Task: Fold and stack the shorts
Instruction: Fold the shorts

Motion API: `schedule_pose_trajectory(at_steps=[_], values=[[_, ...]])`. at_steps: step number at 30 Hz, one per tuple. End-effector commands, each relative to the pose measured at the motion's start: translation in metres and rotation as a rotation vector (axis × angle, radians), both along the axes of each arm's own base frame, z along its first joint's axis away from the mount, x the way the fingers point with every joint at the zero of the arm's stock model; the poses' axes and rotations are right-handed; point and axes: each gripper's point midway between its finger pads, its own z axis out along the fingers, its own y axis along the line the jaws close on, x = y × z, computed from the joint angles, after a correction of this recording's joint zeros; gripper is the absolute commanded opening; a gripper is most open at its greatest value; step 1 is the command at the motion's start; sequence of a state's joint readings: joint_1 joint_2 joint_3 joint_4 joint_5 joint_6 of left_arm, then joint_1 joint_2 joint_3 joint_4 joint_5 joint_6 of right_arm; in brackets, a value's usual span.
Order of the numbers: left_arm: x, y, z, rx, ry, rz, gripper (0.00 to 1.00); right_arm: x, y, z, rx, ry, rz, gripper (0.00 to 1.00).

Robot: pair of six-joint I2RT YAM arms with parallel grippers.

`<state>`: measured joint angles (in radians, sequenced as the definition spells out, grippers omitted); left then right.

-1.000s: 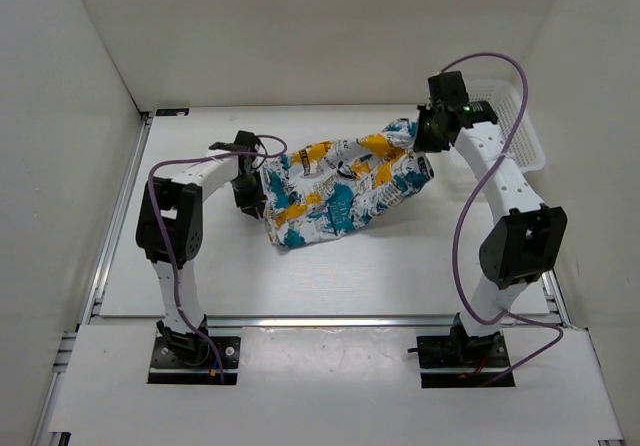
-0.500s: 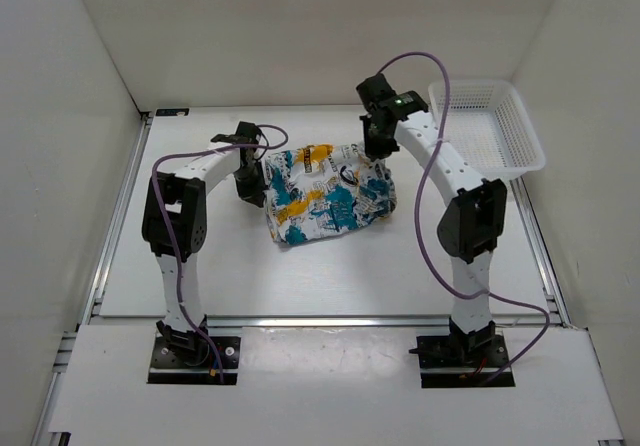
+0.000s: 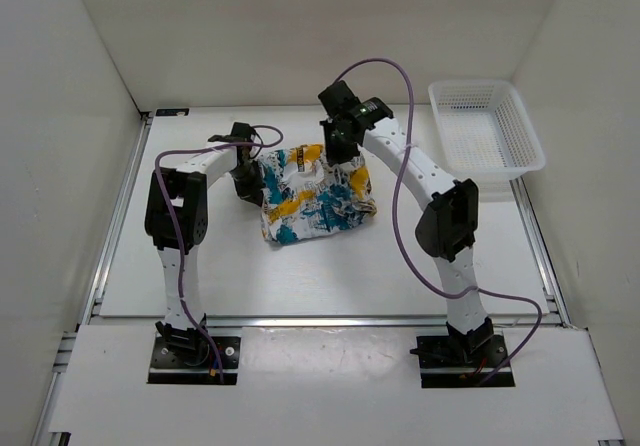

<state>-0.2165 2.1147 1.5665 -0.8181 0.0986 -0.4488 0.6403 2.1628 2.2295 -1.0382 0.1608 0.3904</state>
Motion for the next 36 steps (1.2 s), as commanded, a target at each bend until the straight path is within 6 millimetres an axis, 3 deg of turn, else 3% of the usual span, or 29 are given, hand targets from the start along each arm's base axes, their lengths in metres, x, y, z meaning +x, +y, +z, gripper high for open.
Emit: schedule_pose_trajectory(at_steps=[1, 2, 5, 9, 16, 17, 18, 19, 21, 22, 24, 27, 28, 29, 31, 32, 34, 35, 36], values=[[0.008, -0.005, -0.008, -0.031, -0.013, -0.014, 0.11, 0.01, 0.046, 0.013, 0.157, -0.029, 0.05, 0.0], [0.01, -0.005, -0.007, -0.033, -0.022, -0.015, 0.11, 0.011, 0.059, 0.023, 0.194, -0.05, 0.065, 0.0], [0.011, -0.005, -0.007, -0.033, -0.022, -0.015, 0.11, 0.009, 0.083, 0.026, 0.236, -0.057, 0.1, 0.0], [0.011, -0.003, -0.007, -0.042, -0.02, -0.008, 0.11, 0.006, 0.104, 0.009, 0.267, -0.029, 0.133, 0.0], [0.011, -0.005, -0.007, -0.05, -0.018, -0.01, 0.11, -0.005, 0.151, 0.001, 0.39, -0.012, 0.214, 0.02], [0.012, 0.0, -0.007, -0.05, -0.019, 0.0, 0.11, -0.006, 0.155, 0.003, 0.408, -0.006, 0.23, 0.12], [0.012, 0.0, -0.007, -0.05, -0.019, 0.001, 0.11, -0.009, 0.157, -0.003, 0.413, 0.016, 0.241, 0.51], [0.012, 0.0, -0.007, -0.05, -0.019, 0.001, 0.11, -0.009, 0.16, -0.001, 0.425, 0.016, 0.25, 0.62], [0.012, 0.0, -0.007, -0.05, -0.019, 0.001, 0.11, -0.01, 0.156, 0.006, 0.426, -0.011, 0.253, 0.69], [0.012, -0.002, -0.006, -0.059, -0.017, -0.002, 0.11, -0.016, 0.147, 0.009, 0.416, -0.013, 0.245, 0.81], [0.013, -0.002, -0.002, -0.061, -0.026, -0.002, 0.11, -0.016, 0.139, 0.019, 0.415, -0.058, 0.227, 0.88], [0.014, 0.002, -0.002, -0.061, -0.026, 0.007, 0.11, -0.022, 0.119, 0.031, 0.387, -0.104, 0.198, 0.85], [0.014, 0.002, -0.002, -0.061, -0.026, 0.007, 0.11, -0.028, 0.11, 0.048, 0.396, -0.13, 0.193, 0.82], [0.015, 0.002, 0.001, -0.062, -0.035, 0.007, 0.11, -0.03, 0.097, 0.036, 0.362, -0.119, 0.178, 0.69], [0.017, 0.002, 0.01, -0.064, -0.058, -0.002, 0.11, -0.033, 0.076, 0.046, 0.34, -0.151, 0.139, 0.45], [0.02, 0.008, 0.02, -0.05, -0.075, 0.011, 0.11, -0.036, 0.061, 0.029, 0.31, -0.117, 0.118, 0.18], [0.023, 0.017, 0.034, -0.026, -0.09, 0.028, 0.11, -0.04, 0.036, 0.03, 0.289, -0.125, 0.079, 0.08], [0.022, 0.021, 0.04, -0.006, -0.094, 0.034, 0.11, -0.043, 0.017, 0.01, 0.254, -0.085, 0.047, 0.05], [0.021, 0.038, 0.055, 0.056, -0.107, 0.057, 0.16, -0.045, 0.007, 0.006, 0.245, -0.075, 0.032, 0.05]])
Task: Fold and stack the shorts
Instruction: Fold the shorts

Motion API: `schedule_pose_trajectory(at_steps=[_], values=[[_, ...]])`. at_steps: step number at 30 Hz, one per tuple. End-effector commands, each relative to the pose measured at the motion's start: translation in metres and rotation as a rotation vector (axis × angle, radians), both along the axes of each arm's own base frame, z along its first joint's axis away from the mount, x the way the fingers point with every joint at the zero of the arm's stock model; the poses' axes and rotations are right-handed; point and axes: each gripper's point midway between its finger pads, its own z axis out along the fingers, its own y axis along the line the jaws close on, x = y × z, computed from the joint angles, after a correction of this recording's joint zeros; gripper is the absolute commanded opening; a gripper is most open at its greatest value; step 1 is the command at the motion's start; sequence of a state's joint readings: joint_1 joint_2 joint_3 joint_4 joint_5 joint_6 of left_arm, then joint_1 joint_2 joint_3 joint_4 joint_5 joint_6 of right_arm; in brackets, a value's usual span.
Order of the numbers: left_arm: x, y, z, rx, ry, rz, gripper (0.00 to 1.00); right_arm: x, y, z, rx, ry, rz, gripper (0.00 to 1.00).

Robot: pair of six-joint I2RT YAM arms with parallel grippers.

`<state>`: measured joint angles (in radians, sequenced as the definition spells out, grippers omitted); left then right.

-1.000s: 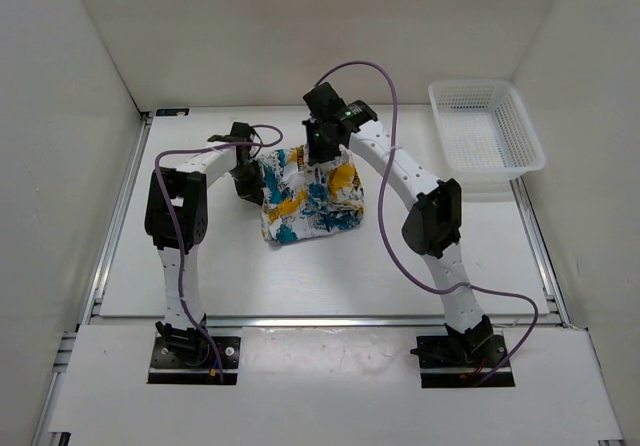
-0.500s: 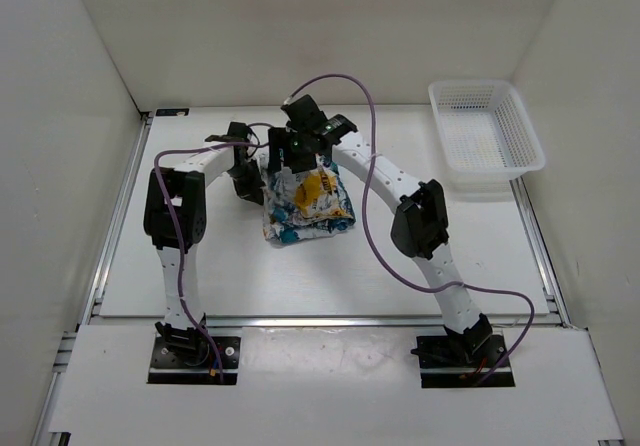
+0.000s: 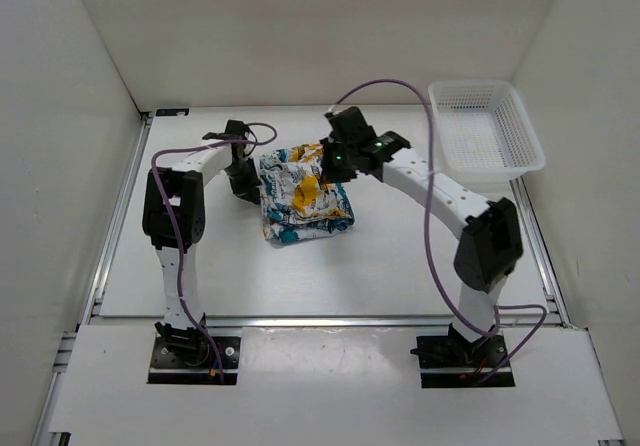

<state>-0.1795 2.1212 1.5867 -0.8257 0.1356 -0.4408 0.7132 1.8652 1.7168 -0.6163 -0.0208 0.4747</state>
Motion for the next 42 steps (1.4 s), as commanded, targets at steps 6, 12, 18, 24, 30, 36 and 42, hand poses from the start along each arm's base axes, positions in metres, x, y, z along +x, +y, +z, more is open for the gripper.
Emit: schedule_pose_trajectory(at_steps=[6, 12, 18, 24, 30, 36, 42], values=[[0.009, 0.084, 0.121, 0.195, -0.22, 0.16, 0.45, 0.005, -0.085, -0.024, -0.066, 0.034, -0.109, 0.13], [0.008, -0.025, 0.14, -0.12, -0.278, -0.056, 0.1, 0.018, -0.046, -0.048, -0.028, 0.095, -0.019, 0.1], [0.002, -0.069, 0.073, -0.164, -0.137, -0.111, 0.1, 0.02, -0.033, -0.12, -0.055, 0.229, 0.004, 0.09], [0.0, -0.053, 0.03, -0.061, -0.078, -0.11, 0.1, 0.024, -0.053, -0.157, -0.096, 0.276, -0.063, 0.02], [0.01, -0.052, 0.103, -0.073, -0.24, -0.145, 0.1, 0.026, -0.053, -0.044, 0.018, 0.091, -0.061, 0.44], [-0.01, -0.046, 0.223, -0.107, -0.467, -0.191, 0.53, 0.011, -0.121, 0.047, -0.085, -0.137, -0.25, 0.94], [-0.058, 0.003, 0.282, -0.025, -0.633, -0.081, 0.66, -0.017, -0.243, 0.07, -0.328, -0.274, -0.579, 0.99]])
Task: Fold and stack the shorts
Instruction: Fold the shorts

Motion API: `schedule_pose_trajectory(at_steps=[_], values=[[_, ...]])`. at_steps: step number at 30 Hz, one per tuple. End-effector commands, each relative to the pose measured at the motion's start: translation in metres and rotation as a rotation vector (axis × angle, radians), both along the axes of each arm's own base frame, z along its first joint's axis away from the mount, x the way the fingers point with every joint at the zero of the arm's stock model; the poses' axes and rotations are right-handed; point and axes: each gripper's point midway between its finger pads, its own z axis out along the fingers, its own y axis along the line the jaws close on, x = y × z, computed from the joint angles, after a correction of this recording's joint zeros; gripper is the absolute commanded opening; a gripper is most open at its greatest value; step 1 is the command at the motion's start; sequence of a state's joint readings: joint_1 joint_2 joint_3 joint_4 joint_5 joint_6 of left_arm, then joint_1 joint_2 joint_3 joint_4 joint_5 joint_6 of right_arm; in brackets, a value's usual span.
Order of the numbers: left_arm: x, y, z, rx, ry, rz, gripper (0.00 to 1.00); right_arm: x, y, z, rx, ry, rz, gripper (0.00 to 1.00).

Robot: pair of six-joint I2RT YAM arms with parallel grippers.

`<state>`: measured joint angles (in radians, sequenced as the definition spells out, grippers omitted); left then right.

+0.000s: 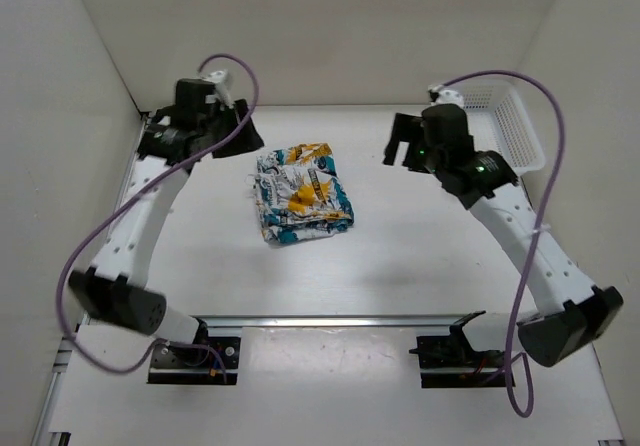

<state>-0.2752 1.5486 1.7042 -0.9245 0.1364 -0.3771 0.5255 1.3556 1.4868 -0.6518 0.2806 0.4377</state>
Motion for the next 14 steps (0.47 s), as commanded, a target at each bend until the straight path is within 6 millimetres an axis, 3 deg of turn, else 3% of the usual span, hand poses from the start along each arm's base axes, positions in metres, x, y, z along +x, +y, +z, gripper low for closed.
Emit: schedule_pose_trajectory(at_steps=[1, 4, 6, 7, 11, 14], values=[[-0.042, 0.052, 0.024, 0.065, -0.074, 0.148, 0.66, -0.022, -0.088, -0.035, -0.241, 0.075, -0.27, 0.99], [-0.072, 0.084, 0.032, 0.117, -0.143, 0.266, 0.65, -0.041, -0.131, -0.043, -0.297, 0.099, -0.402, 0.99], [-0.084, 0.099, 0.034, 0.14, -0.172, 0.336, 0.65, -0.051, -0.147, -0.052, -0.308, 0.137, -0.445, 0.99], [-0.095, 0.116, 0.035, 0.157, -0.195, 0.416, 0.65, -0.056, -0.156, -0.058, -0.319, 0.154, -0.477, 0.99], [-0.121, 0.14, 0.039, 0.163, -0.227, 0.555, 0.65, -0.068, -0.165, -0.077, -0.339, 0.209, -0.507, 0.99], [-0.129, 0.149, 0.036, 0.155, -0.232, 0.617, 0.67, -0.074, -0.164, -0.086, -0.333, 0.229, -0.504, 0.99]])
